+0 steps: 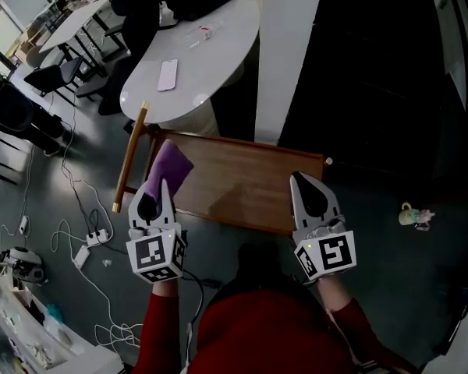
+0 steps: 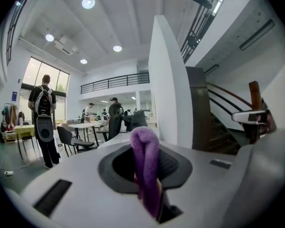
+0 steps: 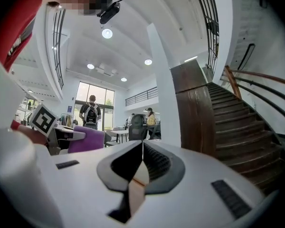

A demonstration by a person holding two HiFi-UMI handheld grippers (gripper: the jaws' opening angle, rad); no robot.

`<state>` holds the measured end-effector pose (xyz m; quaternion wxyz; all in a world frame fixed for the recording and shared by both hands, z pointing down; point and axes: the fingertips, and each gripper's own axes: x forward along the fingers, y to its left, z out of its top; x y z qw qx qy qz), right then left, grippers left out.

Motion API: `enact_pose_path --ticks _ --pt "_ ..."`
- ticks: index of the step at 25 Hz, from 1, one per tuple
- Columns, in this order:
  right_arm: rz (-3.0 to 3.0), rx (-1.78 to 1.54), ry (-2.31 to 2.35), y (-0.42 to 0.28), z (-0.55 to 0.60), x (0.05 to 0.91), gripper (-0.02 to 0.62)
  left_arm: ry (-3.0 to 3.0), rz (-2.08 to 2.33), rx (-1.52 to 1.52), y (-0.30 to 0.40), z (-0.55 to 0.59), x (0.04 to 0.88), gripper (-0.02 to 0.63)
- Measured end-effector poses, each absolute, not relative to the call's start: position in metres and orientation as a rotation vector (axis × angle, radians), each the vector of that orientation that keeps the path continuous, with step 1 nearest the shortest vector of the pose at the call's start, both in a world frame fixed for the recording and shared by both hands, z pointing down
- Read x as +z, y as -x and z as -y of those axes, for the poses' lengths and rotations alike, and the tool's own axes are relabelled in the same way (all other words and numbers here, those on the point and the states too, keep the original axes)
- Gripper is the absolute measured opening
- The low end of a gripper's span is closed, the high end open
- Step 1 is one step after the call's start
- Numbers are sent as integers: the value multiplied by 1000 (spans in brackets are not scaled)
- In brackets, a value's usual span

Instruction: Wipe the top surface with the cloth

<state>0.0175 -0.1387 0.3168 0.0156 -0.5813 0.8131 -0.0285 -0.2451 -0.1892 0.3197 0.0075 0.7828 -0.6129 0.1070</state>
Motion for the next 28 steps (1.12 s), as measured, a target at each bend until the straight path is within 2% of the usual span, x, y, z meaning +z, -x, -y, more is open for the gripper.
enact_pose_path --ticks 13,28 --pt "-2526 -3 1727 -15 141 297 12 -2665 1687 252 138 150 315 63" --pt "-2561 -31 1702 -19 143 302 12 -2639 1683 247 121 145 323 63"
